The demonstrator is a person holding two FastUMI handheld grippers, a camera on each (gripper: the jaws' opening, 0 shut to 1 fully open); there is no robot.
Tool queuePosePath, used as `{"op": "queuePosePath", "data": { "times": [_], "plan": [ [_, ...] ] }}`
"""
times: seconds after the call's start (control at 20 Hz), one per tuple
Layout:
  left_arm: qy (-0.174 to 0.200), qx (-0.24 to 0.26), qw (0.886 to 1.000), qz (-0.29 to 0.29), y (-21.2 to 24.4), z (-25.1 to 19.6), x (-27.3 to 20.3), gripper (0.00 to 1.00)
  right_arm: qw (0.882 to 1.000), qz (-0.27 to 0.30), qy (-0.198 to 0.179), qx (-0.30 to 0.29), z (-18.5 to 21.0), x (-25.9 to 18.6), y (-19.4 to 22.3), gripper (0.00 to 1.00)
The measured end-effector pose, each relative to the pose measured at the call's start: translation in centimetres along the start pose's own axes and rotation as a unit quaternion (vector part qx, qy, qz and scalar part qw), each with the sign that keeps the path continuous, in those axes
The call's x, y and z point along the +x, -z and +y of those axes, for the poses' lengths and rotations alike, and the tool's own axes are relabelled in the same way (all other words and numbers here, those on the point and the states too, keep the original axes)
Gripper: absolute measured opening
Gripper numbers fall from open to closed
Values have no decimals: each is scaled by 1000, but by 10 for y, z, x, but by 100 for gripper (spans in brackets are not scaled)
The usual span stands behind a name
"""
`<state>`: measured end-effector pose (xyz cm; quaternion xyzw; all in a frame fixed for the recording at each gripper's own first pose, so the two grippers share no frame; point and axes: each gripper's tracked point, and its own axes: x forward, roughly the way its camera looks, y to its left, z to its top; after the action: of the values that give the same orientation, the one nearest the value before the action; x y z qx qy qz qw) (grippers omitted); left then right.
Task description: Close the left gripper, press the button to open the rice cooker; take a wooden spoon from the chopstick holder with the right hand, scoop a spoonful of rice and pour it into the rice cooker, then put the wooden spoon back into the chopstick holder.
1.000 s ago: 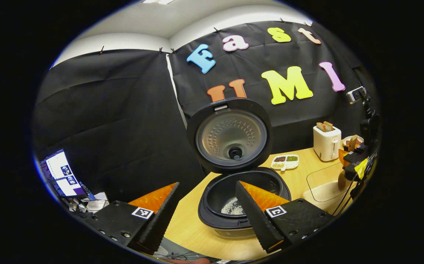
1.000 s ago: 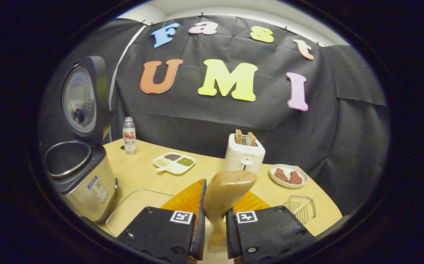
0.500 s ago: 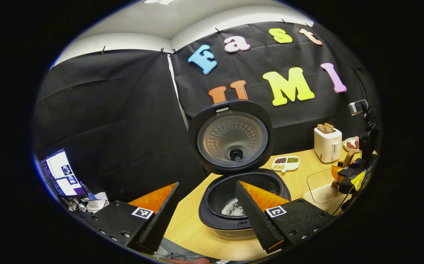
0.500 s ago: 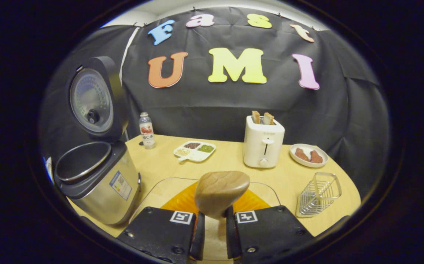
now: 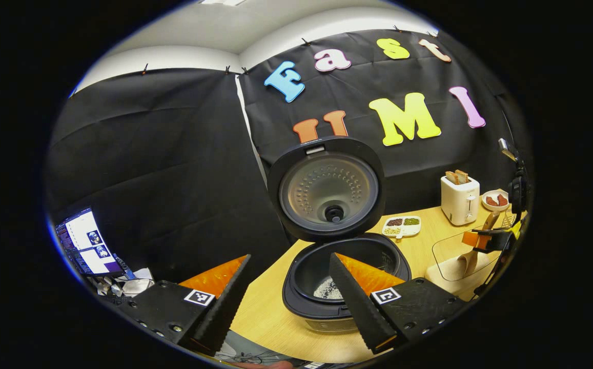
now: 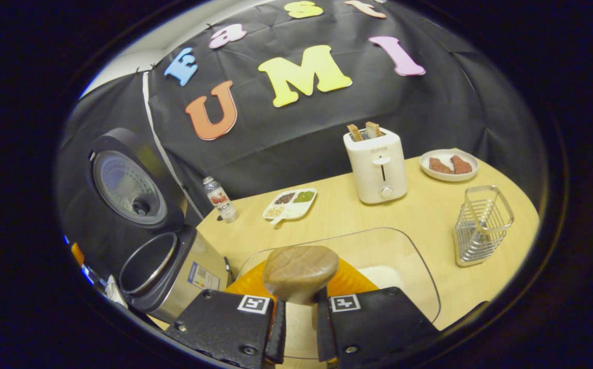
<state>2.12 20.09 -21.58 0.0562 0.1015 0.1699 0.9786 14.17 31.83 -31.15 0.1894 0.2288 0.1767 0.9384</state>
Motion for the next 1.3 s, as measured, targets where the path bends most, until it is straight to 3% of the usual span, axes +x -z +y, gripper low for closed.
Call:
{"op": "queuePosePath", "data": {
  "times": [0.25, 0.45, 0.6, 0.8, 1.1, 1.3],
  "plan": [
    [1, 0, 1000, -4, -3, -1, 1, 95, 990, 23, -38, 133, -3, 0, 0, 29],
    [1, 1, 1000, -6, -6, -2, 3, 96, 960, 34, -65, 269, -22, 1, -4, 29],
    [3, 6, 1000, -10, -11, -3, 4, 96, 957, 21, -81, 276, -26, -2, -14, 29],
    [5, 7, 1000, -11, -14, -8, 5, 95, 923, 18, -136, 358, -20, -5, -30, 28],
    [5, 11, 1000, -17, -21, -11, 5, 95, 896, 9, -161, 413, -22, -5, -44, 29],
    [4, 8, 1000, -13, -21, -10, 6, 95, 889, 0, -172, 423, -22, -10, -58, 28]
  ]
}}
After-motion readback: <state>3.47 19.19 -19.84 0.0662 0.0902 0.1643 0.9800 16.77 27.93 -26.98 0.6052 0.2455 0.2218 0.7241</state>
